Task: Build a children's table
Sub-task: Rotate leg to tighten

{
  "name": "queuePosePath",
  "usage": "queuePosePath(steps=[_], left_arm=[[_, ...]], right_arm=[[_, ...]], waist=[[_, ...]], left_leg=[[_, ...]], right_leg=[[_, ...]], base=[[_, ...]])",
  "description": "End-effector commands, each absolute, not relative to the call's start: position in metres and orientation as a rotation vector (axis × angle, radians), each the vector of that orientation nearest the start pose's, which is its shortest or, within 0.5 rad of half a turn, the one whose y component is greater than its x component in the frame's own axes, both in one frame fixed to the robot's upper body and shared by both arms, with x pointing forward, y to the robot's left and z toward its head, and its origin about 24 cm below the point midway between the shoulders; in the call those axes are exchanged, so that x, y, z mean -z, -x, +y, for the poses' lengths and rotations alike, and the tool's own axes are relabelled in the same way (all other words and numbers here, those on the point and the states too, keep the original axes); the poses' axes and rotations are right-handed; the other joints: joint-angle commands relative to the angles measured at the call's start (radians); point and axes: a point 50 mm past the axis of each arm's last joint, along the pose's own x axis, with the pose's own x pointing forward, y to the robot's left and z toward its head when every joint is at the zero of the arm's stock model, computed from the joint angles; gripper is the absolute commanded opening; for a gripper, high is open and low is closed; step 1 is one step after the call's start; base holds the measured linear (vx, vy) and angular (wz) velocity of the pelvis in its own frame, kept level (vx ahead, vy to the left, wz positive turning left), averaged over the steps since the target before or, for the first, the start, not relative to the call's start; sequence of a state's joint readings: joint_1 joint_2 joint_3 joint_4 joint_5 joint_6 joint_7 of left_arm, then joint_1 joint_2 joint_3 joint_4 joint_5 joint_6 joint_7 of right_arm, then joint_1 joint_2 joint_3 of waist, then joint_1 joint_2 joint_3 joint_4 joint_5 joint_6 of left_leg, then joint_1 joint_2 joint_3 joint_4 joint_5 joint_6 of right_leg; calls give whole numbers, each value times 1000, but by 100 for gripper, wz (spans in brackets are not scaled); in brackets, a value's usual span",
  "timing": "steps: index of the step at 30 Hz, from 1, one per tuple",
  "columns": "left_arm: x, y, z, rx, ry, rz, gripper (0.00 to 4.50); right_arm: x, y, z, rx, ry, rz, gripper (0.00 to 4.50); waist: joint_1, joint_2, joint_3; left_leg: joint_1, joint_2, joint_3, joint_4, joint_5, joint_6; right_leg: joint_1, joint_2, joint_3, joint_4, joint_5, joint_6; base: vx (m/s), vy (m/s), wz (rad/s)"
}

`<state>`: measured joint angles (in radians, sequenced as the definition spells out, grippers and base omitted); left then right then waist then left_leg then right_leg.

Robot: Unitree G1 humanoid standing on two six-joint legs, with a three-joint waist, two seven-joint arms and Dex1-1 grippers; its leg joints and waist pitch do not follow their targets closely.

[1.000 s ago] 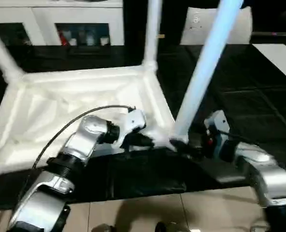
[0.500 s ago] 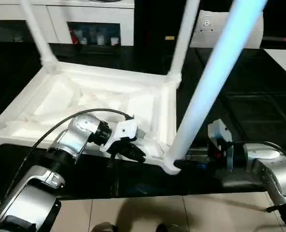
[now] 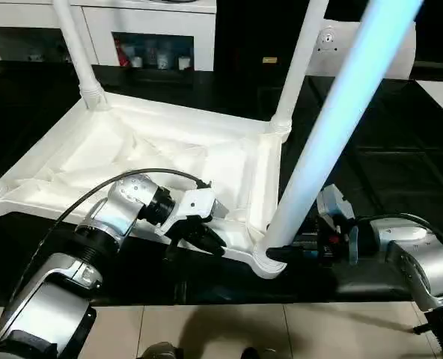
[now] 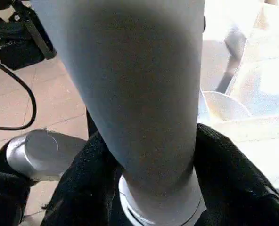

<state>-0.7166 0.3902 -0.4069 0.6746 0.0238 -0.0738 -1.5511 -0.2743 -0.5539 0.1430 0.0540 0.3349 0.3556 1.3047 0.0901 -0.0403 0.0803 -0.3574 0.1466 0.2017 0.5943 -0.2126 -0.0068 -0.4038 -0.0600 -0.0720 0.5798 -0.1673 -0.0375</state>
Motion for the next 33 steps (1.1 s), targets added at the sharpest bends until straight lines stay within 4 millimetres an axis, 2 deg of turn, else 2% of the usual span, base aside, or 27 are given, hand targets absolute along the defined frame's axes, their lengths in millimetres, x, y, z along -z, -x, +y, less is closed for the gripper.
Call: queuePosePath(steps=[1, 4, 5, 6, 9, 12, 13, 14, 15, 16, 17, 18, 19, 20, 22, 23, 24, 25, 27, 30, 31, 33], left_arm=[[-66, -308, 115, 1835, -604, 500, 0], [-66, -308, 115, 1824, -597, 498, 0], [-66, -309, 115, 1813, -588, 494, 0], [-66, -310, 114, 1798, -581, 489, 0], [-67, -316, 106, 1695, -527, 461, 0], [-68, -322, 91, 1583, -441, 428, 0], [-69, -324, 76, 1517, -373, 409, 0], [-70, -324, 70, 1492, -351, 402, 0], [-70, -324, 70, 1492, -351, 402, 0], [-71, -326, 57, 1428, -299, 387, 0], [-72, -327, 51, 1397, -276, 381, 0], [-73, -328, 46, 1370, -257, 378, 0], [-75, -330, 34, 1300, -221, 374, 0], [-76, -331, 30, 1271, -211, 368, 0], [-79, -333, 18, 1182, -179, 359, 0], [-79, -333, 18, 1182, -179, 359, 0], [-81, -334, 13, 1147, -160, 353, 0], [-85, -337, 6, 1086, -139, 340, 0], [-88, -338, 4, 1061, -139, 334, 0], [-88, -338, 7, 1090, -177, 324, 0], [-88, -338, 9, 1095, -185, 325, 0], [-86, -338, 13, 1104, -202, 326, 0]], right_arm=[[-80, -257, -169, -1435, 92, 347, 203], [-78, -255, -167, -1440, 84, 352, 200], [-77, -254, -167, -1434, 77, 356, 199], [-77, -254, -166, -1426, 69, 362, 199], [-74, -252, -159, -1366, 33, 375, 199], [-67, -252, -146, -1271, 16, 370, 199], [-60, -253, -133, -1168, -8, 384, 198], [-58, -254, -128, -1127, -24, 394, 198], [-58, -254, -128, -1127, -24, 394, 197], [-54, -258, -117, -1037, -68, 391, 196], [-53, -260, -112, -1002, -83, 392, 195], [-52, -261, -107, -966, -96, 394, 195], [-51, -267, -93, -884, -130, 396, 195], [-51, -269, -89, -854, -146, 398, 195], [-50, -279, -76, -728, -180, 414, 194], [-50, -279, -76, -728, -180, 414, 194], [-50, -285, -70, -677, -193, 414, 194], [-54, -293, -61, -627, -220, 388, 194], [-59, -296, -57, -601, -239, 364, 249], [-63, -301, -62, -587, -268, 326, 274], [-63, -300, -64, -587, -263, 324, 274], [-64, -300, -68, -588, -249, 315, 311]], waist=[[-5, -8, -67], [-5, -8, -67], [-4, -4, -66], [-5, -5, -66], [-5, -3, -64], [-12, -7, -54], [-17, -9, -51], [-19, -8, -50], [-27, -8, -46], [-37, -9, -46], [-48, -7, -43], [-52, -7, -43], [-63, -3, -41], [-75, -2, -39], [-82, 0, -42], [-87, 1, -41], [-96, 6, -41], [-100, 6, -43], [-104, 5, -45], [-103, 7, -49], [-103, 7, -50], [-102, 8, -53]], left_leg=[[15, 102, -37, -65, -62, 87], [15, 102, -37, -65, -62, 86], [15, 102, -38, -65, -65, 85], [15, 102, -37, -65, -67, 84], [15, 102, -38, -67, -78, 77], [20, 100, -41, -73, -148, 39], [21, 97, -46, -74, -172, 22], [22, 97, -48, -78, -179, 12], [26, 94, -51, -78, -217, 1], [25, 92, -55, -79, -235, -6], [29, 91, -58, -78, -271, -14], [30, 90, -61, -77, -287, -16], [31, 91, -62, -79, -305, -19], [29, 90, -67, -79, -336, -26], [33, 90, -69, -80, -351, -24], [32, 89, -69, -81, -353, -24], [31, 90, -71, -84, -369, -28], [29, 88, -69, -84, -356, -20], [28, 88, -66, -83, -346, -10], [21, 88, -64, -86, -302, 12], [18, 91, -63, -88, -271, 18], [16, 92, -59, -87, -232, 27]], right_leg=[[52, -114, 63, -51, -198, -222], [52, -114, 63, -50, -192, -224], [52, -115, 63, -51, -194, -226], [52, -114, 63, -52, -196, -225], [53, -113, 63, -54, -207, -223], [48, -116, 65, -73, -340, -195], [48, -118, 63, -81, -415, -170], [47, -117, 62, -84, -448, -160], [41, -118, 59, -97, -531, -133], [42, -120, 57, -102, -581, -112], [33, -117, 54, -110, -622, -99], [33, -116, 51, -112, -637, -92], [28, -115, 53, -114, -638, -90], [26, -115, 48, -118, -654, -88], [27, -116, 48, -120, -637, -84], [27, -113, 49, -119, -623, -89], [28, -114, 48, -118, -606, -97], [30, -115, 52, -118, -574, -104], [29, -115, 56, -116, -550, -112], [35, -118, 62, -112, -501, -118], [38, -116, 64, -105, -445, -131], [41, -115, 66, -95, -365, -157]], base=[[0, 0, 0], [0, 0, 0], [0, 0, 0], [0, 0, 0], [0, 0, 0], [0, 0, 0], [0, 0, 0], [0, 0, 0], [0, 0, 0], [0, 0, 0], [0, 0, 0], [0, 0, 0], [0, 0, 0], [0, 0, 0], [0, 0, 0], [0, 0, 0], [0, 0, 0], [0, 0, 0], [0, 0, 0], [0, 0, 0], [0, 0, 0], [0, 0, 0]])
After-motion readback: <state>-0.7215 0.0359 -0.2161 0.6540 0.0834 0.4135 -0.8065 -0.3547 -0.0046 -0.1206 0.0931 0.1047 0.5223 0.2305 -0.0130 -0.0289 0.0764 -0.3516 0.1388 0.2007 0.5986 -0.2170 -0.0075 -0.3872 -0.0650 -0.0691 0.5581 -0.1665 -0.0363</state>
